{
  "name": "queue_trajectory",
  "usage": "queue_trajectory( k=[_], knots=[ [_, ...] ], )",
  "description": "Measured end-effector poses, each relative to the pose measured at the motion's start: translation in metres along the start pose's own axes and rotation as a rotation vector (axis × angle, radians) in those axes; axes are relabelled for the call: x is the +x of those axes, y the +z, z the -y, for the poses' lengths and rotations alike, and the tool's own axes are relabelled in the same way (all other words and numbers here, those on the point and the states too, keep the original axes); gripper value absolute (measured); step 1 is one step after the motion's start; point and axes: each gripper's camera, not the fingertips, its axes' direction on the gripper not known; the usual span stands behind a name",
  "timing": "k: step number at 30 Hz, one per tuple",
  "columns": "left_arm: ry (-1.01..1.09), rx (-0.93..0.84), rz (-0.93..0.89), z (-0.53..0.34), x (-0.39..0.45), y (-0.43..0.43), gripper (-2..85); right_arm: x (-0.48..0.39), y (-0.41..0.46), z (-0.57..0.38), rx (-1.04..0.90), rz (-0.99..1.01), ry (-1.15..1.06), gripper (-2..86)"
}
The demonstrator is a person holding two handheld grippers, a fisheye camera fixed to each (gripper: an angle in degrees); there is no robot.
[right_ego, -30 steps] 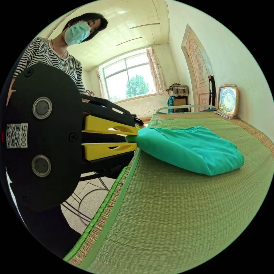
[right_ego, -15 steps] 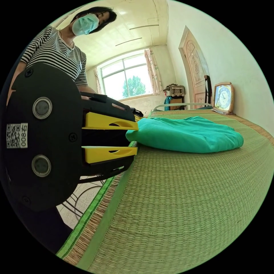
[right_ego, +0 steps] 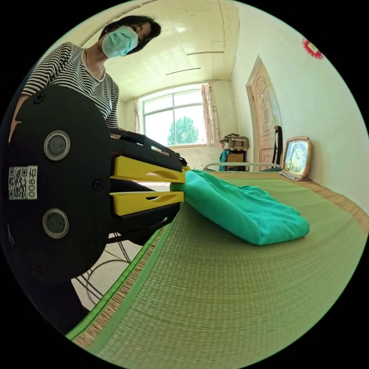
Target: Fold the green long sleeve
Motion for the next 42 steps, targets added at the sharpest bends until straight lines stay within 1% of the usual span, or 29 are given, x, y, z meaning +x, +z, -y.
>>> queue_trajectory(
  k=[3, 6, 10, 13, 16, 17, 20, 25, 28, 31, 39, 42],
  knots=[
    [0.063, -0.024, 0.014, 0.003, 0.029, 0.004, 2.7, -0.028, -0.017, 0.009, 0.010, -0.034, -0.071, 2.1],
    [0.086, -0.054, 0.082, 0.006, 0.042, 0.012, 2.8, -0.038, -0.022, 0.014, -0.013, -0.088, -0.097, 2.2],
    [-0.003, -0.062, 0.189, 0.009, 0.026, 0.022, 2.7, -0.023, -0.009, 0.008, -0.083, -0.147, -0.049, 2.5],
    [-0.091, -0.044, 0.170, 0.011, 0.011, 0.021, 2.6, -0.009, -0.001, -0.001, -0.114, -0.154, -0.004, 2.6],
    [-0.130, 0.039, 0.192, 0.008, 0.011, 0.012, 2.1, 0.004, -0.003, -0.005, -0.116, -0.150, 0.038, 2.7],
    [-0.120, 0.068, 0.184, 0.007, 0.015, 0.009, 2.4, 0.007, -0.006, -0.005, -0.124, -0.157, 0.049, 2.7],
    [-0.057, 0.068, 0.138, 0.005, 0.029, 0.011, 3.9, 0.011, -0.015, -0.007, -0.132, -0.132, 0.061, 2.7],
    [0.048, 0.009, 0.157, 0.018, 0.055, 0.034, 7.1, 0.012, -0.031, -0.011, -0.139, -0.126, 0.068, 2.7],
    [0.088, -0.045, 0.217, 0.028, 0.071, 0.056, 7.8, 0.013, -0.041, -0.016, -0.139, -0.126, 0.075, 2.8],
    [0.106, -0.116, 0.273, 0.037, 0.083, 0.080, 8.0, 0.014, -0.053, -0.022, -0.136, -0.121, 0.083, 2.8],
    [0.171, -0.142, 0.218, 0.037, 0.128, 0.113, 7.5, 0.017, -0.091, -0.043, -0.134, -0.116, 0.092, 2.9],
    [0.209, -0.180, 0.293, 0.037, 0.150, 0.133, 6.2, 0.018, -0.106, -0.053, -0.131, -0.114, 0.097, 2.9]
  ],
)
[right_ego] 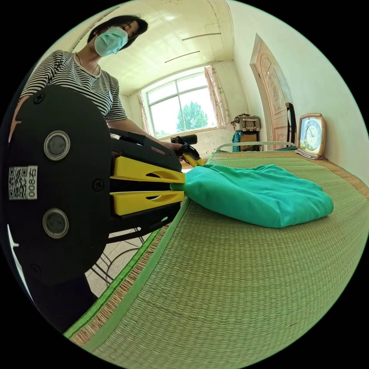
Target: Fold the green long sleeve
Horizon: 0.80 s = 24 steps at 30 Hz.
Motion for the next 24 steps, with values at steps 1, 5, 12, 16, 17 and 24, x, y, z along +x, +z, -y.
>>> queue_trajectory(
  k=[1, 5, 12, 16, 17, 24],
  knots=[
    [0.005, -0.005, 0.022, 0.003, 0.009, 0.004, 5.5, 0.001, -0.003, -0.003, 0.001, 0.000, 0.000, 2.9],
    [-0.015, 0.031, -0.055, 0.010, 0.035, 0.010, 3.8, 0.004, -0.026, -0.021, 0.007, 0.008, -0.003, 2.8],
    [0.036, 0.092, -0.230, 0.015, 0.103, 0.018, 3.1, -0.014, -0.092, -0.062, 0.058, 0.053, -0.106, 2.3],
    [0.123, 0.117, -0.356, 0.010, 0.166, 0.026, 3.0, -0.027, -0.139, -0.099, 0.103, 0.128, -0.182, 2.1],
    [0.156, 0.118, -0.377, 0.009, 0.186, 0.030, 3.0, -0.030, -0.156, -0.115, 0.121, 0.147, -0.210, 2.0],
    [0.231, 0.060, -0.440, 0.026, 0.284, 0.088, 2.9, -0.017, -0.254, -0.182, 0.253, 0.248, -0.236, 1.7]
  ],
)
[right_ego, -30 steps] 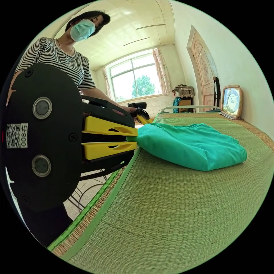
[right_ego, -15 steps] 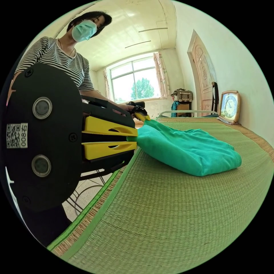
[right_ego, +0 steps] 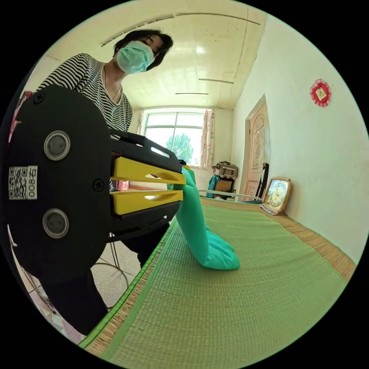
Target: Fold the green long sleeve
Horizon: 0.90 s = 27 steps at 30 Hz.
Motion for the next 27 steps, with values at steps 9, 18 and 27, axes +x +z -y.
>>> queue_trajectory(
  k=[9, 18, 27],
  knots=[
    [0.151, -0.109, -0.094, 0.103, 0.103, 0.224, 2.7, -0.085, -0.203, 0.020, 0.228, -0.087, -0.177, 1.7],
    [0.395, -0.311, -0.236, 0.158, 0.230, 0.527, 2.8, -0.203, -0.437, -0.030, 0.456, -0.454, -0.310, 1.8],
    [0.257, -0.735, 0.007, 0.054, 0.186, 0.817, 2.8, -0.067, -0.564, -0.149, 0.569, -0.671, 0.233, 1.9]
  ],
)
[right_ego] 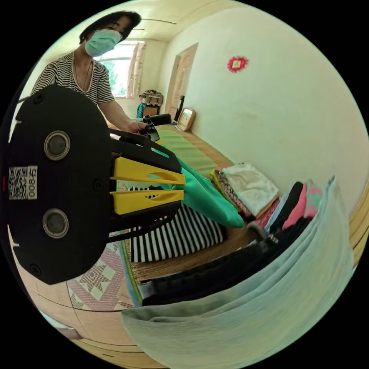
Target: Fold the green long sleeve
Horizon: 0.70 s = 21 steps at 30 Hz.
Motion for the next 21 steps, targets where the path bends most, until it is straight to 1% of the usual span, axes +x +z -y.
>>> queue_trajectory(
  k=[2, 5, 9, 13, 14, 16, 17, 19, 21],
  knots=[
    [-0.057, -0.116, -0.020, 0.011, -0.011, 0.059, 2.9, 0.028, 0.007, -0.007, -0.048, -0.041, 0.059, 2.0],
    [-0.006, -0.143, -0.006, 0.031, 0.002, 0.096, 2.9, 0.037, -0.004, -0.015, -0.046, -0.062, 0.009, 2.0],
    [0.051, -0.181, -0.016, 0.059, 0.018, 0.135, 3.0, 0.032, -0.032, -0.017, -0.043, -0.178, -0.067, 2.0],
    [0.076, -0.292, 0.071, 0.082, 0.026, 0.198, 3.1, 0.047, -0.032, -0.025, -0.082, -0.295, -0.053, 2.1],
    [0.070, -0.330, 0.113, 0.088, 0.024, 0.216, 3.1, 0.058, -0.026, -0.028, -0.099, -0.323, -0.021, 2.1],
    [0.039, -0.386, 0.138, 0.095, 0.019, 0.240, 3.2, 0.074, -0.018, -0.034, -0.114, -0.363, 0.025, 2.2],
    [0.027, -0.381, 0.137, 0.100, 0.017, 0.249, 3.3, 0.080, -0.017, -0.040, -0.095, -0.379, 0.047, 2.2],
    [0.011, -0.356, 0.097, 0.109, 0.017, 0.256, 3.4, 0.084, -0.022, -0.048, -0.043, -0.345, 0.066, 2.1],
    [0.018, -0.344, 0.086, 0.117, 0.020, 0.259, 3.5, 0.080, -0.033, -0.062, 0.033, -0.380, 0.062, 1.6]
  ],
)
